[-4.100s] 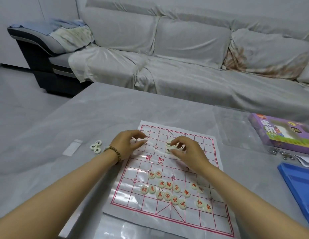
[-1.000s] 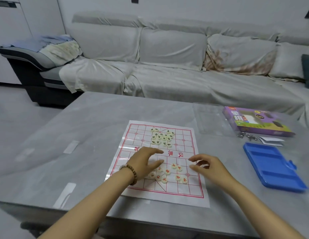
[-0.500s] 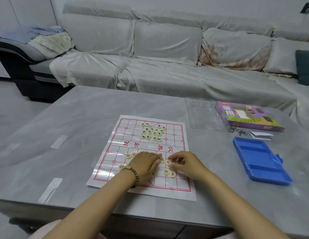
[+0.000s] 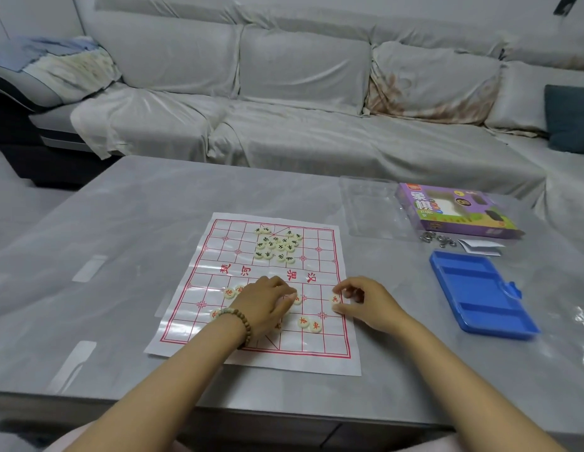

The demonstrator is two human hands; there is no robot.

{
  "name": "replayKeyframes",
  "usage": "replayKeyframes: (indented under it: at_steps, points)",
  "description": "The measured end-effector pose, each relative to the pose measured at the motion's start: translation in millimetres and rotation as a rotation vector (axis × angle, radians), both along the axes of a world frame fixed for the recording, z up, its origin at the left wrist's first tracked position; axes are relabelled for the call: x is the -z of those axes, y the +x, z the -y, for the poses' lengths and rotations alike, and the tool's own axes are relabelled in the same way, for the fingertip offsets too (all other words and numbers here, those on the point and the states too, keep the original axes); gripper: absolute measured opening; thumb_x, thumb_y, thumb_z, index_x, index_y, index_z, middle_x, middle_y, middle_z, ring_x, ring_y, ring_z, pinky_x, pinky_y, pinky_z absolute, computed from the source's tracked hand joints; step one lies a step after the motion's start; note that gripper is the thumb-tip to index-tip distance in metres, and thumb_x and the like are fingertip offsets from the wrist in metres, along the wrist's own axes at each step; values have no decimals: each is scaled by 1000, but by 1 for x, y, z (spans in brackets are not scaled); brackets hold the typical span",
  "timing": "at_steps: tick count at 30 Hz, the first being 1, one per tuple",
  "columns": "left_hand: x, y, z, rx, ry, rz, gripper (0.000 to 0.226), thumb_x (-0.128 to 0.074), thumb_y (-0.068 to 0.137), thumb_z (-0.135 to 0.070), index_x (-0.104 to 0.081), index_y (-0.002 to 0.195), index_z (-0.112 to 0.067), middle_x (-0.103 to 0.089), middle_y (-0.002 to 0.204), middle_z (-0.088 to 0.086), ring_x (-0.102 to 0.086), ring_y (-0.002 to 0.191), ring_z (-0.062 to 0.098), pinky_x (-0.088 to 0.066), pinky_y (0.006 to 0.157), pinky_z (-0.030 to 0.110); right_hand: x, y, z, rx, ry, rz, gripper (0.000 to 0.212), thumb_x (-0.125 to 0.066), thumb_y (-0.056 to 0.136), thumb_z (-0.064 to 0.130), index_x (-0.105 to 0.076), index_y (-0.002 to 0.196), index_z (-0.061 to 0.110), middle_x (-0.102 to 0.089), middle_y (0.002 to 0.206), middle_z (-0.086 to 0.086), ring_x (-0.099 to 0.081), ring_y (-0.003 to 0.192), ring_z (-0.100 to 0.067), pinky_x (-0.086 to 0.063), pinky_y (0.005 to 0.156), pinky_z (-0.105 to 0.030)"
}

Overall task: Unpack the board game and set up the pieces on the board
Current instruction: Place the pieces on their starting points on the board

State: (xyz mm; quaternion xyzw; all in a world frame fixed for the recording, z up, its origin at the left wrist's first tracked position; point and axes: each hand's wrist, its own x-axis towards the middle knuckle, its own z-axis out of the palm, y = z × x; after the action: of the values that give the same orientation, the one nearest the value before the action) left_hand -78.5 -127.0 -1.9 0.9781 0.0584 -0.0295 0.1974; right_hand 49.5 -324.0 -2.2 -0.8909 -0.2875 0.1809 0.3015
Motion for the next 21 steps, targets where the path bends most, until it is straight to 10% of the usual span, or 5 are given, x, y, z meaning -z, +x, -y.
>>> replayKeyframes:
  at_steps: [21]
  points:
    - [-3,0,-6,26,6,-50,47,-19,101,-39,-49,134,-26,-46,136,-6,-39,122,12,-36,102,31,-20,-10,-12,3,18,81,27,-71,82,30,-61,107,26,-56,101,8,-54,85,-9,-44,70,-12]
